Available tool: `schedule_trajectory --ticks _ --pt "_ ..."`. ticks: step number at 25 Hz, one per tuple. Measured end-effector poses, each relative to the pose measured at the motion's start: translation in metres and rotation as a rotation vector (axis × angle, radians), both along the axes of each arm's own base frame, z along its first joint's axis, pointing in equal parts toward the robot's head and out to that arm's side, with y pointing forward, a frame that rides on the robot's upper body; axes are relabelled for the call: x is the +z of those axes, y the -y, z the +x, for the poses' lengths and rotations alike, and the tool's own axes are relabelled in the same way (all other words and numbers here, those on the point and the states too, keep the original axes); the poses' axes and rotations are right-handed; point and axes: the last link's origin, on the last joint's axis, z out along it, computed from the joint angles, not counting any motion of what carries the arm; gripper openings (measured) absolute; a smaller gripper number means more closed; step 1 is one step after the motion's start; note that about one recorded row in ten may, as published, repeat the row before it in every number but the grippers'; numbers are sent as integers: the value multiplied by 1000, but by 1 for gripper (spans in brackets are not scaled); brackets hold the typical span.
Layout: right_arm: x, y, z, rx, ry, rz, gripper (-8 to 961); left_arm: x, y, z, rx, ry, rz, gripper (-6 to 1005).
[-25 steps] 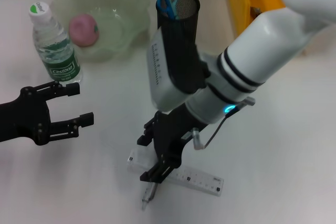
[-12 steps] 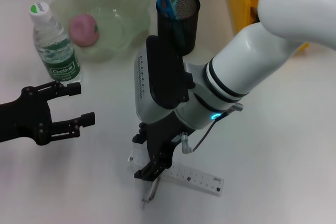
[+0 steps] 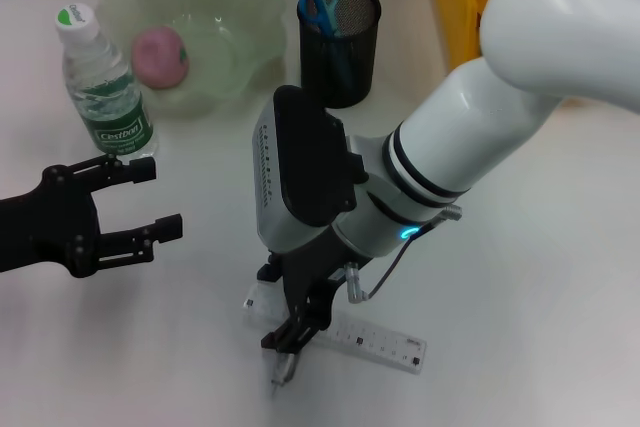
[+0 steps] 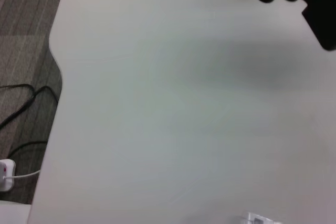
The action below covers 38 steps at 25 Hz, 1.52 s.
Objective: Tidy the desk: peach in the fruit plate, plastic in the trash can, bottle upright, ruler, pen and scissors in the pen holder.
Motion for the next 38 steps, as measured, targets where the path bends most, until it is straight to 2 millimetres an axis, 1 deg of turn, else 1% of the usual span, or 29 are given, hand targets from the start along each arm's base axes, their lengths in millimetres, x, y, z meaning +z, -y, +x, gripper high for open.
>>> schedule_trajectory --ticks 8,11,16,20,24,25,26,27,30,31,32,35,36,37,38 --pt "-1 0 2 -6 9 2 776 0 0 -1 3 3 7 811" --pt "-1 -1 2 -9 7 8 754 1 1 -1 5 5 12 811" --pt "0 -2 3 -20 3 14 517 1 0 -1 4 5 13 811" --pt "1 -4 3 -28 -4 19 463 1 0 -1 4 5 14 811" --pt "9 -9 -4 -67 -46 26 409 1 -1 0 6 6 15 811" --pt "14 -12 -8 -87 -67 29 395 1 -1 0 6 6 15 811" --pt "28 -19 -16 -137 -113 26 382 1 -1 0 6 7 16 811" --pt "28 -19 -16 -137 -113 26 382 2 -1 0 6 7 16 811" --pt "52 -29 -24 -208 -186 22 382 2 -1 0 4 9 17 811" --pt "73 -39 -25 -256 -255 39 382 1 -1 1 0 14 13 811" --pt "73 -39 -25 -256 -255 39 382 1 -1 1 0 14 13 811" --pt "106 -55 -18 -325 -381 89 381 -2 1 5 -16 33 0 811" --pt "129 -63 -9 -370 -478 130 381 -2 2 7 -20 38 -2 811" --pt "129 -63 -9 -370 -478 130 381 -5 3 8 -25 46 -6 811" --pt "139 -65 -4 -392 -530 147 381 -6 3 10 -27 52 -8 811"
